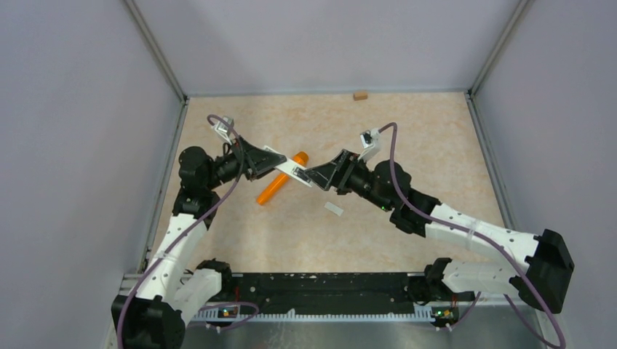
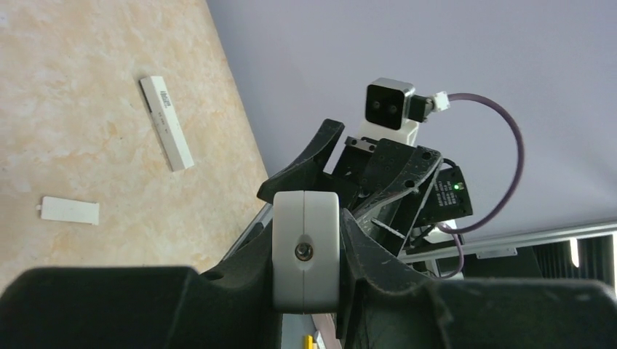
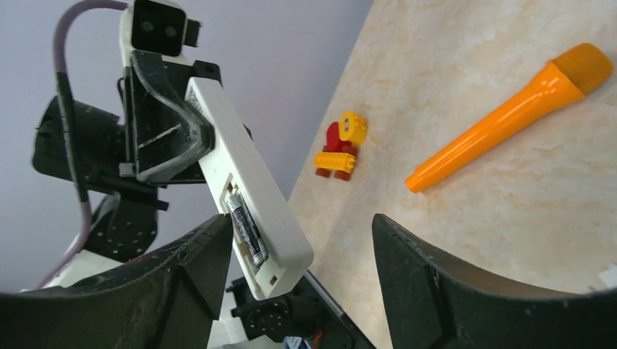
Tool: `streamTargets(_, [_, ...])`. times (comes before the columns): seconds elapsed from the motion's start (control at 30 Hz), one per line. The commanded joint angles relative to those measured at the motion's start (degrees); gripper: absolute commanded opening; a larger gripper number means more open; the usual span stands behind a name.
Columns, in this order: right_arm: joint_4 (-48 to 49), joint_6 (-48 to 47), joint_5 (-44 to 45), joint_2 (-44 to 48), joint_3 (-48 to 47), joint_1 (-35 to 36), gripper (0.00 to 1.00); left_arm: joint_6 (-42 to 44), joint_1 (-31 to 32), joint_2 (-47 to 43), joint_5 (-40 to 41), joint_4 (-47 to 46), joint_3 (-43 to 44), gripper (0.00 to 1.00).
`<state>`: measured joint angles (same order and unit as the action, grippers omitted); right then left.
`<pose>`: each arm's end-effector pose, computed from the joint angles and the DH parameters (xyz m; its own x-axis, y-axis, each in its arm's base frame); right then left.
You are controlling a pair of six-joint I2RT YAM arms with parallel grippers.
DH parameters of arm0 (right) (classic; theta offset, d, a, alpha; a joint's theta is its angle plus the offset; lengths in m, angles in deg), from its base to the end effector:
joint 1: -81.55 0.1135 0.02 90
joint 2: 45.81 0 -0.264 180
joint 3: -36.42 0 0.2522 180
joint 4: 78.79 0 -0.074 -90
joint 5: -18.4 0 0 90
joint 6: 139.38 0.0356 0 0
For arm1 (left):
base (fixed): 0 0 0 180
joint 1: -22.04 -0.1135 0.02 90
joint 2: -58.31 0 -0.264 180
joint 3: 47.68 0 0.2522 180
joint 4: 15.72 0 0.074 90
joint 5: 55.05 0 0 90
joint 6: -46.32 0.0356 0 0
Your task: Load the batteries into the remote control
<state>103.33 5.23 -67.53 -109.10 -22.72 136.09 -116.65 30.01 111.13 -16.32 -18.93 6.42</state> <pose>0.1542 0.2122 0.3272 -0.6407 0.5021 -0.5808 -0.4299 0.3921 0.8133 0.2027 -0.0564 0.3370 -0.7967 -0.4925 -0.3504 0.3251 0.1395 -0.9353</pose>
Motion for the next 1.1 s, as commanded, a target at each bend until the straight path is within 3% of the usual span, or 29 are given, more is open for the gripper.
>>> streamTargets(0.0, [-9.4, -6.8, 3.4, 2.4, -6.5, -0.7, 0.73, 9.5, -0.4, -3.7, 4.1, 8.8, 2.6, 0.00])
streamTargets(0.07, [-14.2, -9.4, 5.3, 3.4, -7.9, -1.0, 0.76, 13.5, -0.7, -5.4, 7.1, 14.2, 2.6, 0.00])
streamTargets(0.13, [-20.9, -12.0, 6.0, 3.4, -9.6, -1.9, 0.91, 16.8, -0.9, -6.9, 10.1, 19.3, 2.5, 0.00])
streamTargets(0.23, [-29.7, -14.5, 8.9, 2.3, -12.5, -3.0, 0.93, 20.7, -1.2, -9.3, 14.4, 25.1, 2.4, 0.00])
streamTargets(0.4, [-36.4, -19.3, 11.5, -1.2, -13.3, -4.3, 0.94, 24.7, -1.3, -12.3, 19.3, 31.4, 2.2, 0.00])
streamTargets(0.47, [-38.1, -21.1, 11.6, -3.4, -13.6, -4.7, 0.93, 25.9, -1.4, -13.5, 20.4, 33.9, 2.3, 0.00])
streamTargets(0.63, [-41.3, -28.1, 8.4, -12.0, -15.7, -5.4, 0.74, 27.3, -1.4, -15.9, 23.1, 36.9, 1.4, 0.00])
streamTargets(0.7, [-43.3, -29.8, 8.2, -16.9, -16.4, -5.4, 0.71, 27.5, -1.4, -16.1, 23.2, 37.1, 0.8, 0.00])
streamTargets(0.9, [-41.1, -36.8, 2.8, -25.5, -15.4, -5.4, 0.77, 27.9, -1.5, -16.4, 22.9, 38.6, -0.5, 0.00])
streamTargets(1.07, [-41.1, -46.0, -1.3, -32.2, -17.6, -5.4, 0.76, 28.2, -1.5, -16.1, 21.8, 38.3, -1.6, 0.00])
